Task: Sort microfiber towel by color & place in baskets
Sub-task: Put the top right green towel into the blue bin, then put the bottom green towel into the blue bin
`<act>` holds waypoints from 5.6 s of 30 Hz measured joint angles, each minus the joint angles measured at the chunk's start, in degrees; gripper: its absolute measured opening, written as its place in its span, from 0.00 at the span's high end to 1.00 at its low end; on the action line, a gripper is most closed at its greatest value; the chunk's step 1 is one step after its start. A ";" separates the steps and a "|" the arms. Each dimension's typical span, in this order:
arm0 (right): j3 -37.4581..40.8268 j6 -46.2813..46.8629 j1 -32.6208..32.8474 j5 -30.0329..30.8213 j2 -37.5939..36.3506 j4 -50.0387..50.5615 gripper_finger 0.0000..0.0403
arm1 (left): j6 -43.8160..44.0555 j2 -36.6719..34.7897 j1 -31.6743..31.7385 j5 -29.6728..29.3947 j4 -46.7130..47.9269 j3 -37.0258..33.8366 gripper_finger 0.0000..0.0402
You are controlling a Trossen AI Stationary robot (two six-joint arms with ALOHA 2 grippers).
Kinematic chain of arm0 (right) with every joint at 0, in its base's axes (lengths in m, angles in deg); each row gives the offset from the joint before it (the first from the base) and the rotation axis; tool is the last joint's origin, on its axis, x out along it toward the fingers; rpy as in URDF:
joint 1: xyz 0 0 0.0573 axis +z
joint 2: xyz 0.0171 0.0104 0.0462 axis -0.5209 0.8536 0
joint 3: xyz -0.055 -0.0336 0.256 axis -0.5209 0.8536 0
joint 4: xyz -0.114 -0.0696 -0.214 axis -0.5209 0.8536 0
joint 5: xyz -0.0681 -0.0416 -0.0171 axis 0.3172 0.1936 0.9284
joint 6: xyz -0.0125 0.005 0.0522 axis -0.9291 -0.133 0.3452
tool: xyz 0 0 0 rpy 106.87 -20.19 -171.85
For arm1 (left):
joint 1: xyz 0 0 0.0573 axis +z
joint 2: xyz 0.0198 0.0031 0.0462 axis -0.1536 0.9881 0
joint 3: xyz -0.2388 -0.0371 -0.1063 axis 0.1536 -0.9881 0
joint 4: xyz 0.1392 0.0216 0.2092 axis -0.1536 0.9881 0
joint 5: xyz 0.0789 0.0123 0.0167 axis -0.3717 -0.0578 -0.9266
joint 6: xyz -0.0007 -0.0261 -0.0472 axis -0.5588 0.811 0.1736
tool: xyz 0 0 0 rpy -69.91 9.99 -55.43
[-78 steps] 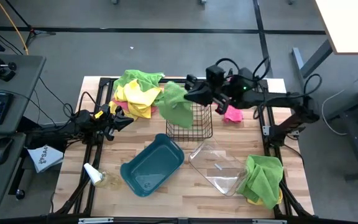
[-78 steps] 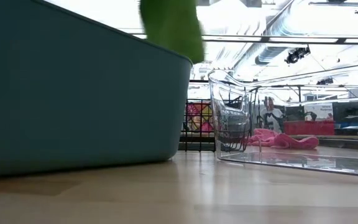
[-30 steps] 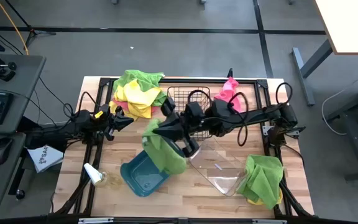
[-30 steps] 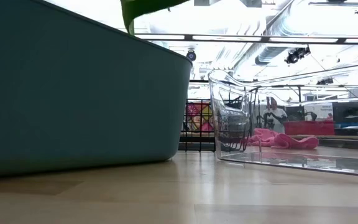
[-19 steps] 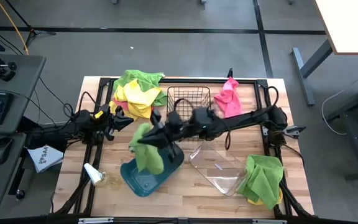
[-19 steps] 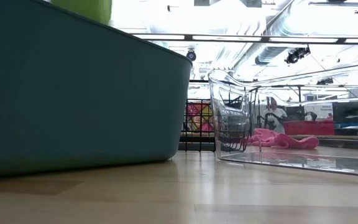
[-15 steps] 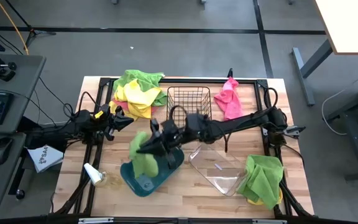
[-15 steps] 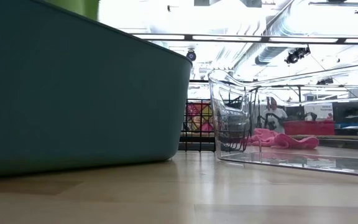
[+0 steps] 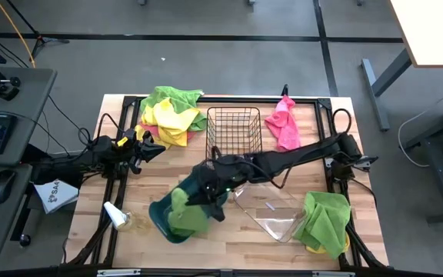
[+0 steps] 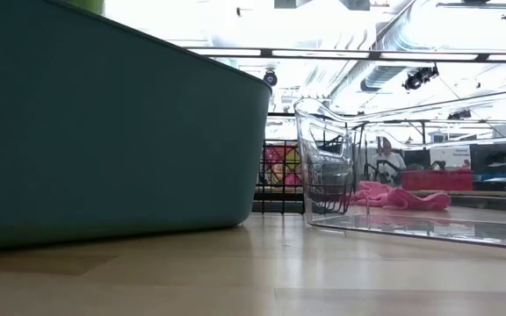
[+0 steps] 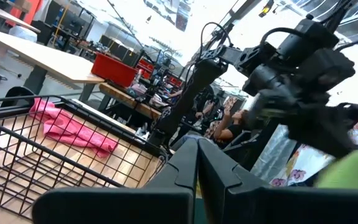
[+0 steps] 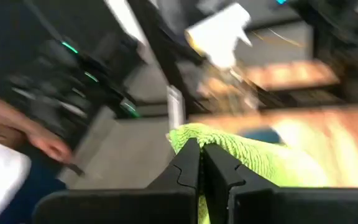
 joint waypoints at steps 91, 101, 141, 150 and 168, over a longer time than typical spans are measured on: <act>57.28 90.32 32.39 -15.28 -44.32 43.62 0.39 | 0.01 0.01 0.02 0.01 0.00 -0.01 1.00; 58.53 86.98 32.37 -14.04 -43.62 42.02 0.41 | 0.00 0.01 0.00 0.01 -0.01 -0.01 1.00; -1.95 17.22 16.04 37.55 -32.25 28.90 1.00 | 0.00 0.01 0.01 0.01 -0.01 -0.02 1.00; -1.86 5.60 5.50 8.51 -12.95 3.30 1.00 | 0.02 0.02 0.01 0.01 0.00 0.00 1.00; -1.81 3.24 -0.59 0.69 -3.42 10.66 1.00 | 0.00 0.02 0.02 0.01 0.00 -0.01 1.00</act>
